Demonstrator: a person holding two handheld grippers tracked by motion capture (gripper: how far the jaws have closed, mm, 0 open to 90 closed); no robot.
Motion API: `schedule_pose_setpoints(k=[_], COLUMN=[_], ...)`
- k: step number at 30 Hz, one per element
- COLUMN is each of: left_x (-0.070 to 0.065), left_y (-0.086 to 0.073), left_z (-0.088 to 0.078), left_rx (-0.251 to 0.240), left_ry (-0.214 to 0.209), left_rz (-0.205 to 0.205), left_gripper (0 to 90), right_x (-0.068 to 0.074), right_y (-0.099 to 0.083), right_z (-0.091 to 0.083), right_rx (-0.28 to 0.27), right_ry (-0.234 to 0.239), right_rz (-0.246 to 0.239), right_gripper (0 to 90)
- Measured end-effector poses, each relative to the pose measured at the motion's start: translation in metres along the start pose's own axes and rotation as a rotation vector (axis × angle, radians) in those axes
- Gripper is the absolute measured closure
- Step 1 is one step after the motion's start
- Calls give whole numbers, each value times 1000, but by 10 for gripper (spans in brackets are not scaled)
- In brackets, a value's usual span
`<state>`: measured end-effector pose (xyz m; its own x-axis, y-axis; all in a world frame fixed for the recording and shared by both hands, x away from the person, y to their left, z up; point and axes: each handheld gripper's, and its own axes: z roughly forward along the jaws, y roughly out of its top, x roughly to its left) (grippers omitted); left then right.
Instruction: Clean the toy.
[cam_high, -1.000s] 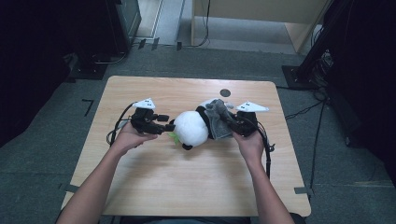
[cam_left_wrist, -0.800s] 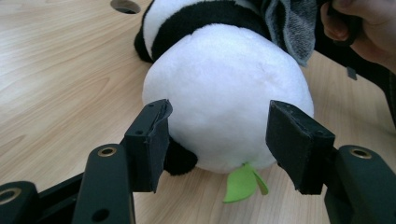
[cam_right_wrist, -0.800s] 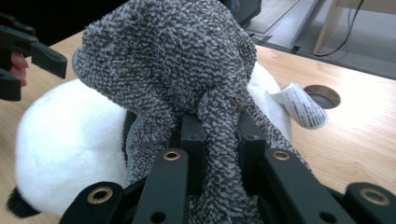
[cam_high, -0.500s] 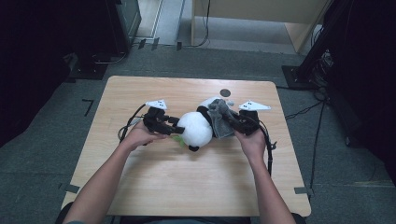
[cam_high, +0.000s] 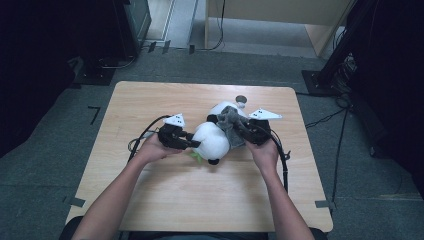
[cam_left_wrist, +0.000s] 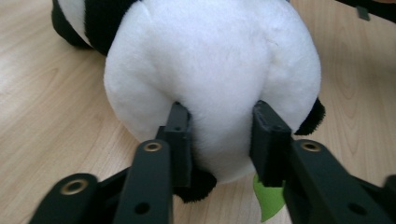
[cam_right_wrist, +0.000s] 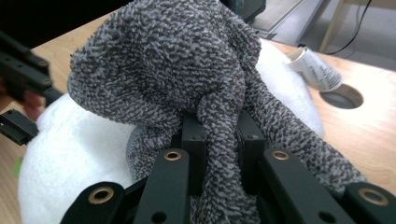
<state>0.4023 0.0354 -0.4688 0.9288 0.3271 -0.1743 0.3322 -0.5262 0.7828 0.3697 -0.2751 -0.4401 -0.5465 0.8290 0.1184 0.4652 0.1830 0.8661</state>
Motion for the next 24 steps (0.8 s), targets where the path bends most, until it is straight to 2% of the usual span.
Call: schedule_pose_setpoints(k=[3, 4, 6, 8, 12, 16, 18, 21, 24], left_x=[-5, -7, -10, -10, -5, -4, -6, -14, -21], left_y=[1, 2, 3, 3, -3, -9, -10, -6, -1], left_z=[-5, -6, -11, -19, -36, -45, -43, -32, -24], left_rx=[-19, -22, -17, -52, -92, -121, -116, -68, -53], left_ry=[67, 94, 114, 120, 190, 271, 279, 282, 270], left_rz=[-35, -30, -32, -83, -138, -228, -262, -269, -292], left_gripper=[756, 770, 786, 791, 789, 787, 785, 773, 765], right_x=[2, 3, 5, 9, 16, 23, 29, 43, 63], right_y=[5, 8, 12, 16, 22, 22, 21, 20, 20], right_z=[-6, -9, -13, -17, -21, -21, -21, -19, -17], right_rx=[-30, -35, -56, -77, -94, -77, -70, -59, -65], right_ry=[-11, -12, -3, 5, 21, 48, 72, 103, 144], right_rz=[3, 9, 4, -3, -11, -8, -8, -29, -57], right_gripper=[790, 791, 792, 792, 792, 792, 792, 792, 793])
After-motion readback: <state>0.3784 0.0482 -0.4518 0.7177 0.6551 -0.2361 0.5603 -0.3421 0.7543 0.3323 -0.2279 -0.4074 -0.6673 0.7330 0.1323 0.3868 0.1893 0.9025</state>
